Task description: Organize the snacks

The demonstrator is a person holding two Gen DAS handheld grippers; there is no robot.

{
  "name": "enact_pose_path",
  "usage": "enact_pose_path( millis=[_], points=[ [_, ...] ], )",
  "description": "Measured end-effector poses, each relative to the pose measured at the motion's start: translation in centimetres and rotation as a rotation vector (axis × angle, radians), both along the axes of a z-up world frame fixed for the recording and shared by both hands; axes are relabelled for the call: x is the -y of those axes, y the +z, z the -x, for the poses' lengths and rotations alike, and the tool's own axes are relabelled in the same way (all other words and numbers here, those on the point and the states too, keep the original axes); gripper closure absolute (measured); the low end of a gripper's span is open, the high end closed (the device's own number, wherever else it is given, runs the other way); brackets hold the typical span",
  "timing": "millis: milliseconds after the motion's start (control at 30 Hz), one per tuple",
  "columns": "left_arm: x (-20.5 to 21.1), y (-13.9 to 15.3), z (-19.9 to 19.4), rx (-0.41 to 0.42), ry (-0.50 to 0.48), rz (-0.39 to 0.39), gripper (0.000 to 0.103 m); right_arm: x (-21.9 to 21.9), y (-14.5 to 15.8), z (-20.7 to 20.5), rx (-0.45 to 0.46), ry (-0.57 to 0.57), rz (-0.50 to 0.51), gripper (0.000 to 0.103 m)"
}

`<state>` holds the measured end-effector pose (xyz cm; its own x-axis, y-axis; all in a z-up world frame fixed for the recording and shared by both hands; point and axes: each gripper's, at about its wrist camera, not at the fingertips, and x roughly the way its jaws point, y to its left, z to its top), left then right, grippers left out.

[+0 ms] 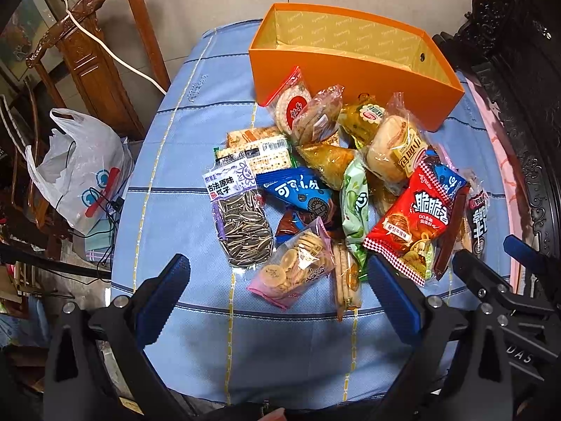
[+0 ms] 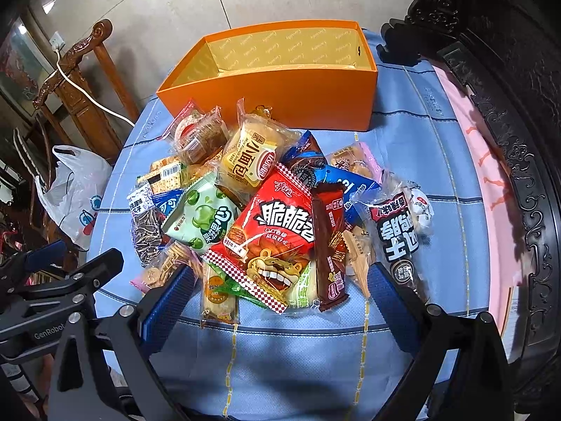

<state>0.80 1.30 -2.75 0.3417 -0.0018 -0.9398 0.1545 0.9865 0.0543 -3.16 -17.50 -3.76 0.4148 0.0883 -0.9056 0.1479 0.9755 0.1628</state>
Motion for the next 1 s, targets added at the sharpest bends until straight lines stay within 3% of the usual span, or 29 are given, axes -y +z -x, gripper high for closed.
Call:
enact_pose_path(
  millis=[167, 300, 500, 633, 767, 833, 900, 1000],
  points=[
    [-0.6, -1.0, -0.6, -0.037, -0.005, 0.053, 0.004, 1.3, -0.3, -0.2, -0.013, -0.043, -0.009, 0.004],
    [-1.6, -2.1, -1.4, -0.047, -0.001, 0.068, 0.004, 4.1, -1.6, -0.1, -0.043, -0.126, -0.087, 0.004],
    [-3.3, -3.8, -3.1, -0.023, -0.048, 0.088, 0.004, 7.1, -4.1, 0.2, -0.082, -0.185, -0.121, 0.004],
    [-4.6, -5.8, -4.3, -0.059, -0.093, 0.180, 0.004, 9.1, -5.4, 0.6, -0.094, -0.219, -0.147, 0.004],
    [-5.3, -8.7, -5.4, -0.116, -0.144, 0.170, 0.004, 9.2, -6.0, 0.5, -0.101, -0.196, -0.163, 0.004],
    [-6.1, -10.2, -6.4, -0.170, -0.103, 0.177, 0.004, 9.0, -6.4, 0.2, -0.108, -0.187, -0.168, 0.004],
    [-7.0, -11.5, -7.4, -0.233, -0.024, 0.242, 0.004, 8.9, -6.7, -0.1, -0.114, -0.182, -0.175, 0.004],
    [-8.0, -12.6, -8.8, -0.264, 0.079, 0.325, 0.004, 8.8, -7.0, -0.6, -0.124, -0.175, -0.183, 0.004]
  ],
)
